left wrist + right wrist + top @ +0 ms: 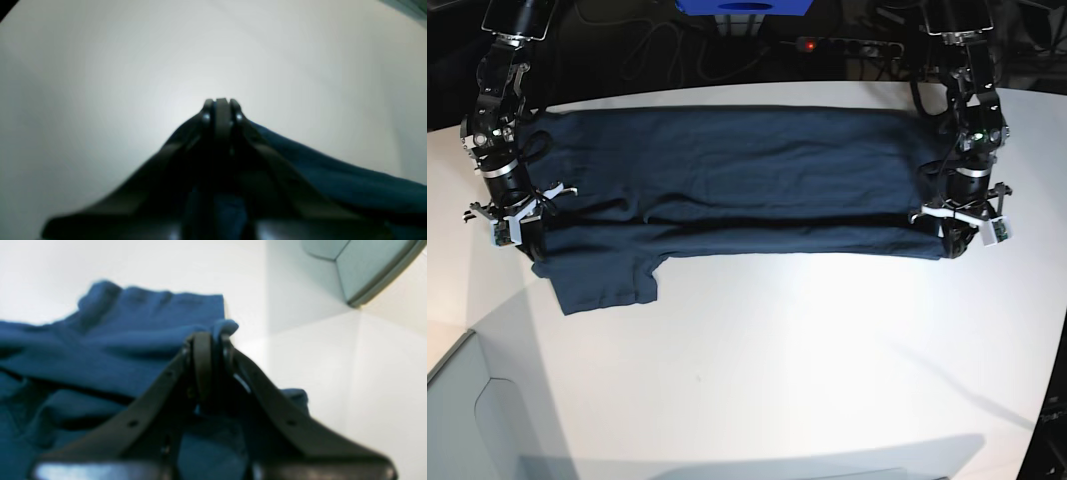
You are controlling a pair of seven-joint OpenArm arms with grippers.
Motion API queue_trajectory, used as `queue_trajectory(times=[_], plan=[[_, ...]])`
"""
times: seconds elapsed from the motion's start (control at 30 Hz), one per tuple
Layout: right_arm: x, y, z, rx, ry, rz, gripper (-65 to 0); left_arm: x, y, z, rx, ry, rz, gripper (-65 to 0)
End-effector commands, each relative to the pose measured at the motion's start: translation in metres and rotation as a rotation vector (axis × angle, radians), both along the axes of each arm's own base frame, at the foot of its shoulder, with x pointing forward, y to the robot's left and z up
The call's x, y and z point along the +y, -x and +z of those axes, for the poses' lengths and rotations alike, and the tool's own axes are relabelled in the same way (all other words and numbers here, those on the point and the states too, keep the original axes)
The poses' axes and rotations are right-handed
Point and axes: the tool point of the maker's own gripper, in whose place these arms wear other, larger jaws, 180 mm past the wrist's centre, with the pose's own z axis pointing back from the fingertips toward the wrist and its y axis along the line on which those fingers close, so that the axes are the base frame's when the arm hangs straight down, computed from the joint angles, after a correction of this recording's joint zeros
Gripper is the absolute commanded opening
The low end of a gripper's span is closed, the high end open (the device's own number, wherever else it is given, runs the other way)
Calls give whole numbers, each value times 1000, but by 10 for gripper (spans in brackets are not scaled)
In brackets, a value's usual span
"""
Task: Fold the T-shirt properly
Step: 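Lift the hem and fold it over toward the folded shoulder edge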
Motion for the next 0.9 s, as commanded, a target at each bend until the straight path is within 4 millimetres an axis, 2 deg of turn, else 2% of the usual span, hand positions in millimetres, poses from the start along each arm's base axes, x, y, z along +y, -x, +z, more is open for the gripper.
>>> queue_trajectory(times=[0.0, 0.17, 0.23, 0.47, 0.87], plan=[[-7, -2, 17, -55, 13, -12, -650, 14, 1, 16, -46, -24, 32, -650], [-10, 11, 10, -31, 11, -25, -650, 25, 14, 10, -30, -15, 80, -650], [-10, 13, 8, -25, 11, -25, -650, 23, 19, 6, -16, -15, 73, -650], [-9, 23, 2, -2, 12, -26, -650, 19, 23, 12, -25, -25, 61, -650], [-9, 52, -15, 72, 26, -16, -650, 14, 38, -7, 23, 2, 74, -650]])
